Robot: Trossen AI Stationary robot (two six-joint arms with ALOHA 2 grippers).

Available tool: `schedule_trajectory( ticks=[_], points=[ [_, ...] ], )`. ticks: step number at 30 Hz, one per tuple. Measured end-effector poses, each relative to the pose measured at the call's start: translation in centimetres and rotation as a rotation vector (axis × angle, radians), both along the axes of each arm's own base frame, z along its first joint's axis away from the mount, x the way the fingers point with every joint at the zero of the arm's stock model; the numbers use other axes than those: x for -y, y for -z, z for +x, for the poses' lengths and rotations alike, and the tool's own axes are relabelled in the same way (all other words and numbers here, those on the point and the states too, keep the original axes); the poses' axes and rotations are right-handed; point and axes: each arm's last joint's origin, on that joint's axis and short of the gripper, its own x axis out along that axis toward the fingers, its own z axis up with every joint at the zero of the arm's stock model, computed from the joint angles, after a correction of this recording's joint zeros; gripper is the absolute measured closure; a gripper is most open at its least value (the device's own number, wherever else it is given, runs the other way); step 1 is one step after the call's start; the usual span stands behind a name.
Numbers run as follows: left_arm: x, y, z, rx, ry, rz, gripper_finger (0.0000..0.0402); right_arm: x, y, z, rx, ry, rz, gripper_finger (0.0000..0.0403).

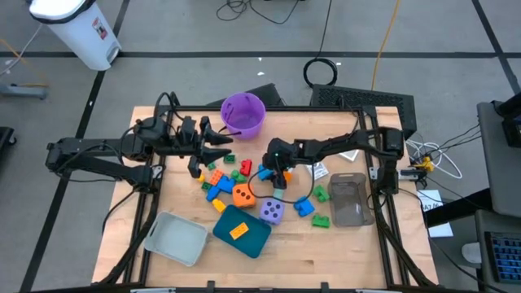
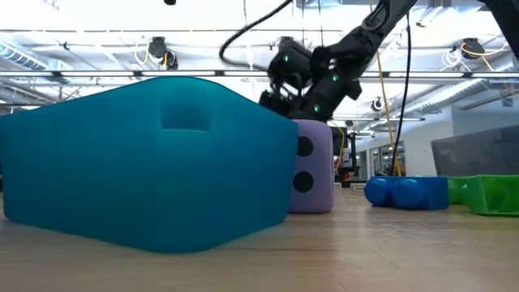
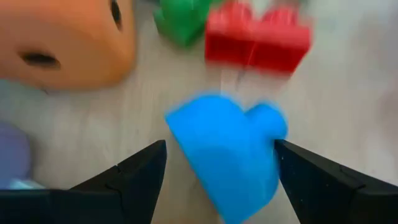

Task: Pick & Place Toys
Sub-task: Put the blue game piece into the blue bin

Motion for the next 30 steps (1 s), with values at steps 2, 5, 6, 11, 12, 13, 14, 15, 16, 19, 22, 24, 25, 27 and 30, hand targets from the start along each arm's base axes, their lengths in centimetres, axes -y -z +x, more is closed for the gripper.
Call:
schedule_trajectory(
  ticks=[2, 5, 6, 11, 12, 13, 14, 15, 16, 19, 22, 24, 25, 27, 30],
  points=[
    [0.0, 0.0, 0.0, 0.0, 0.001, -0.004, 0.0215, 0.0, 0.63, 0.03, -0.014, 0.02, 0.02, 0.0112],
    [0.0, 0.01, 0.0, -0.001, 0.0, -0.003, 0.0215, 0.08, 0.64, 0.43, 0.023, 0.033, 0.024, 0.0112],
    [0.0, 0.01, 0.0, -0.002, 0.0, -0.004, 0.0215, 0.09, 0.64, 0.49, 0.028, 0.035, 0.025, 0.0112],
    [-0.02, 0.06, 0.01, -0.007, 0.0, -0.004, 0.0215, 0.08, 0.75, 0.46, 0.021, 0.034, 0.029, 0.0122],
    [-0.02, 0.08, 0.01, -0.009, 0.0, -0.003, 0.0215, 0.08, 0.74, 0.47, 0.023, 0.034, 0.029, 0.0127],
    [-0.02, 0.12, 0.01, -0.013, -0.001, -0.003, 0.0215, 0.08, 0.75, 0.45, 0.021, 0.034, 0.029, 0.0135],
    [-0.05, 0.15, 0.01, -0.016, -0.001, -0.003, 0.0215, 0.08, 0.76, 0.44, 0.019, 0.034, 0.03, 0.0144],
    [-0.11, 0.17, 0.01, -0.018, -0.004, -0.003, 0.0215, 0.08, 0.76, 0.44, 0.019, 0.034, 0.03, 0.0154],
    [-0.14, 0.19, 0.01, -0.02, -0.006, -0.005, 0.0215, 0.08, 0.76, 0.45, 0.02, 0.034, 0.03, 0.0166],
    [-0.16, 0.19, 0.01, -0.02, -0.007, -0.006, 0.0215, 0.08, 0.76, 0.45, 0.02, 0.034, 0.03, 0.0204],
    [-0.15, 0.19, 0.01, -0.02, -0.006, -0.004, 0.0215, 0.08, 0.75, 0.45, 0.021, 0.035, 0.029, 0.0242],
    [-0.16, 0.19, 0.01, -0.02, -0.006, -0.005, 0.0215, 0.09, 0.71, 0.5, 0.027, 0.034, 0.028, 0.0262],
    [-0.16, 0.19, 0.01, -0.02, -0.006, -0.004, 0.0215, 0.09, 0.69, 0.52, 0.03, 0.035, 0.027, 0.027],
    [-0.16, 0.19, 0.01, -0.02, -0.006, -0.004, 0.0215, 0.11, 0.62, 0.56, 0.036, 0.035, 0.025, 0.0281],
    [-0.16, 0.19, 0.01, -0.02, -0.006, -0.003, 0.0215, 0.12, 0.56, 0.64, 0.047, 0.041, 0.027, 0.0289]
  ],
)
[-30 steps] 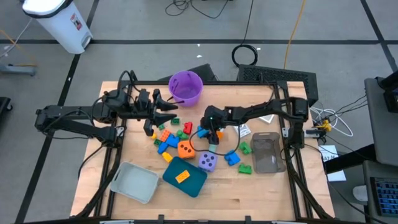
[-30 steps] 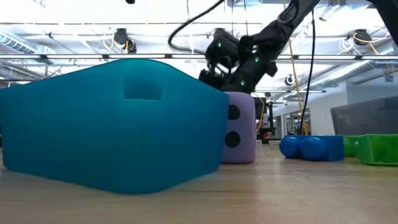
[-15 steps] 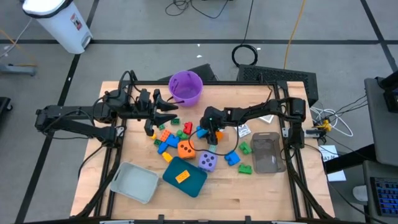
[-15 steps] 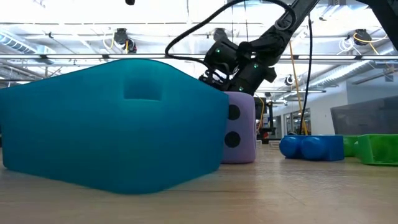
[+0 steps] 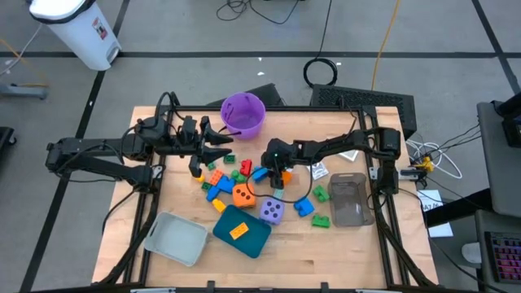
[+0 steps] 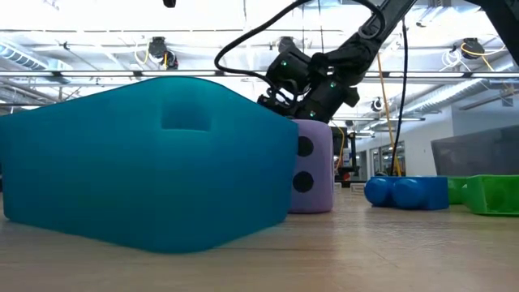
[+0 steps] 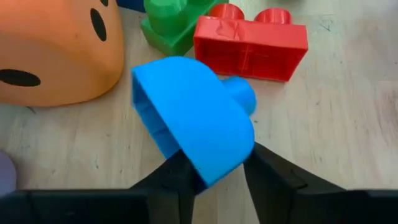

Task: Pick & Place Toys
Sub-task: Put the blue game piece into the blue bin

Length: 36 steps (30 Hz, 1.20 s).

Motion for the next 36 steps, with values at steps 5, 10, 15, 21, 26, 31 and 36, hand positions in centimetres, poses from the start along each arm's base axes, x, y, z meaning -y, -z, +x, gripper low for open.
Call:
schedule_trajectory(
  ticks=[5, 10, 15, 21, 26, 31, 36],
  points=[
    [0.0, 0.0, 0.0, 0.0, 0.0, -0.001, 0.0215, 0.2, 0.0, 0.0, 0.007, 0.038, 0.025, 0.0304],
    [0.0, 0.0, 0.0, 0.0, 0.0, 0.002, 0.0215, 0.6, -0.1, 0.0, 0.015, 0.073, 0.046, 0.0345],
    [0.0, 0.0, 0.0, 0.0, 0.0, 0.002, 0.0215, 1.1, -0.4, 0.2, 0.05, 0.118, 0.073, 0.0393],
    [0.0, 0.0, 0.0, 0.0, 0.0, 0.002, 0.0215, 1.8, -0.8, 0.5, 0.115, 0.156, 0.087, 0.0397],
    [0.0, 0.0, 0.0, 0.0, 0.0, 0.002, 0.0215, 2.4, -1.6, 0.3, 0.144, 0.181, 0.094, 0.0399],
    [0.0, 0.0, 0.0, 0.0, -0.001, 0.002, 0.0215, 3.2, -4.4, -0.3, 0.221, 0.199, 0.079, 0.0401],
    [-0.2, 0.1, 0.0, -0.018, -0.007, -0.055, 0.0215, 3.6, -9.0, -1.7, 0.35, 0.243, 0.018, 0.0401]
  ],
)
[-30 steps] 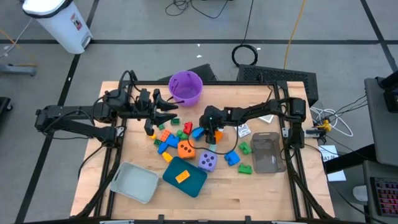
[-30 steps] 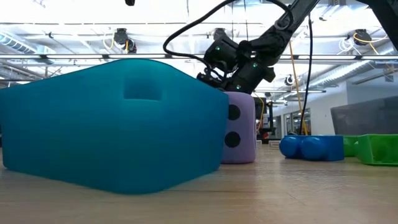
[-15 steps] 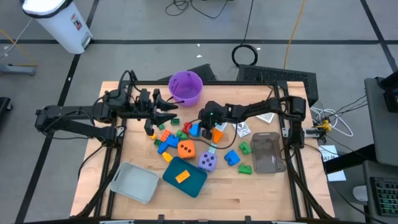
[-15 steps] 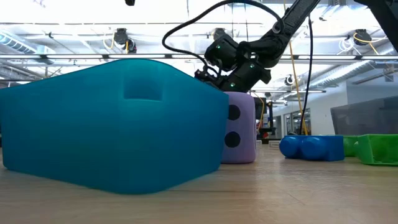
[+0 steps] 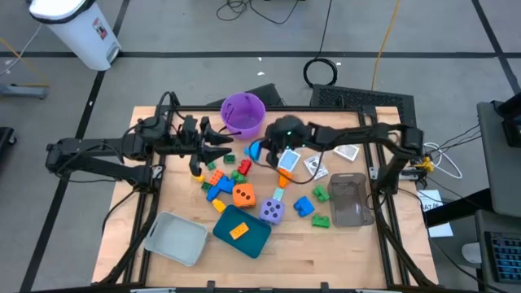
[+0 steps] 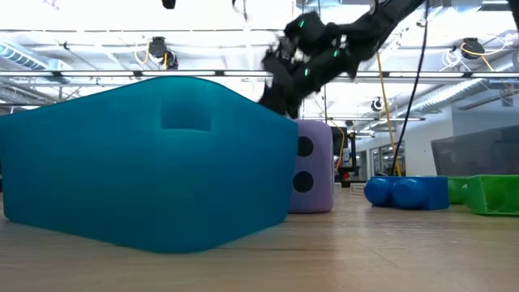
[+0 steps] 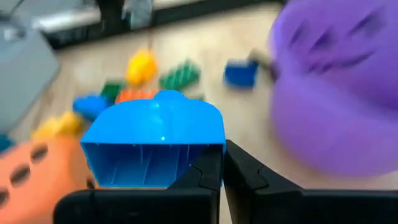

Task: Pick & Place Toys
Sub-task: Put the blue game piece into the blue bin

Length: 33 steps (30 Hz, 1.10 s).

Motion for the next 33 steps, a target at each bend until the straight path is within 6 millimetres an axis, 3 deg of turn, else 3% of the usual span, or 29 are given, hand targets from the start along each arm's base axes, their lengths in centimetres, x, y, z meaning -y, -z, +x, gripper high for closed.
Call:
schedule_trajectory(
  ticks=[7, 13, 21, 33],
  points=[
    [-1.9, 1.1, -0.2, -0.108, -0.085, -0.222, 0.0215, -1.3, -7.3, -2.6, 0.228, 0.016, -0.198, 0.0402],
    [-4.4, 1.8, -0.3, -0.134, -0.22, -0.403, 0.0215, -3.9, -10.7, -4.1, 0.328, 0.017, -0.324, 0.0402],
    [-6.6, 3.2, 2.2, -0.149, -0.078, -0.616, 0.0215, -6.6, -11.0, -3.8, 0.328, -0.022, -0.395, 0.0402],
    [-6.9, 4.8, 5.6, -0.128, 0.093, -0.7, 0.0215, -6.5, -10.6, -3.6, 0.309, 0.02, -0.405, 0.0403]
  ],
)
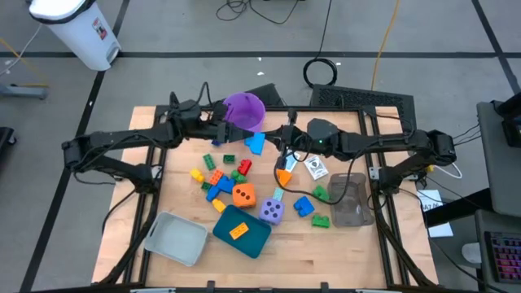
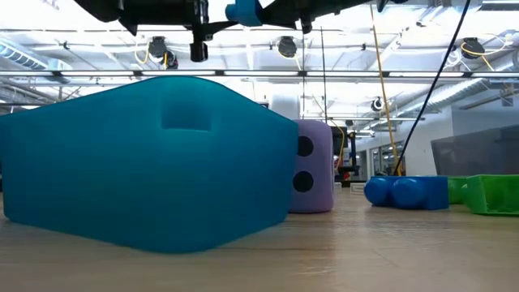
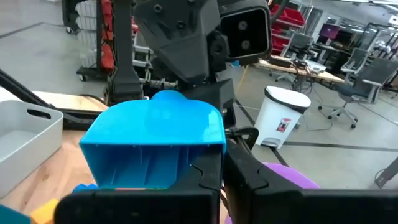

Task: Pick & Place Toys
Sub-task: Put the blue game piece into the blue bin

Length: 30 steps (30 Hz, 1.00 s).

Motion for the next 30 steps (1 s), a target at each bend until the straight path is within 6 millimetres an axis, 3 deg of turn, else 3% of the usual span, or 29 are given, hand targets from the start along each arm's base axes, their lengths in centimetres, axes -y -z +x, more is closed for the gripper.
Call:
schedule_trajectory(
  ticks=[30],
  points=[
    [0.8, 0.6, 0.5, -0.035, 0.078, -0.036, 0.0215, 0.5, -1.2, -0.1, 0.09, 0.082, -0.135, 0.0403]
  ],
)
